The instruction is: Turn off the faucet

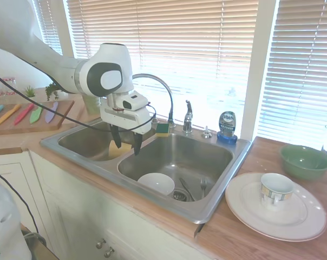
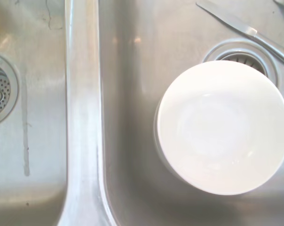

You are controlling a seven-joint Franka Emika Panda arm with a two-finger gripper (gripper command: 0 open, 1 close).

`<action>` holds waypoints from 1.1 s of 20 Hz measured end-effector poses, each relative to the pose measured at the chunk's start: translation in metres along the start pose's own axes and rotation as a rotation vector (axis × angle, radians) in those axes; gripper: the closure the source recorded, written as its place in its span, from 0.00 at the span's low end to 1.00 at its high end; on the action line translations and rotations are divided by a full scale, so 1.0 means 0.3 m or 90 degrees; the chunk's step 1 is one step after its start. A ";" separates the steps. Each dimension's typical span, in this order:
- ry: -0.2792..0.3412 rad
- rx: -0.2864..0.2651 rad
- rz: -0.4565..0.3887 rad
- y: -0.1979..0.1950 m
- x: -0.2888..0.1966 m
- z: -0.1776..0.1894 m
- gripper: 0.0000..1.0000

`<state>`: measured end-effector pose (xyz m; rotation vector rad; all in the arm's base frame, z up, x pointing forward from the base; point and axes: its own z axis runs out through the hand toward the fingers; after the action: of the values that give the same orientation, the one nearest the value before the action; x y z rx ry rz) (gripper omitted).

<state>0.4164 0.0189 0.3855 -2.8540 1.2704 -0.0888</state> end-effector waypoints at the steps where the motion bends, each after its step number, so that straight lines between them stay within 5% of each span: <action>1: -0.001 -0.001 0.000 0.000 0.000 0.002 0.00; 2: -0.003 -0.005 -0.001 -0.001 0.001 0.013 0.00; 3: -0.002 -0.005 -0.001 -0.002 0.002 0.018 1.00; 22: 0.018 0.025 0.031 -0.029 0.064 0.035 1.00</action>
<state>0.4363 0.0103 0.3763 -2.7975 1.3268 -0.1531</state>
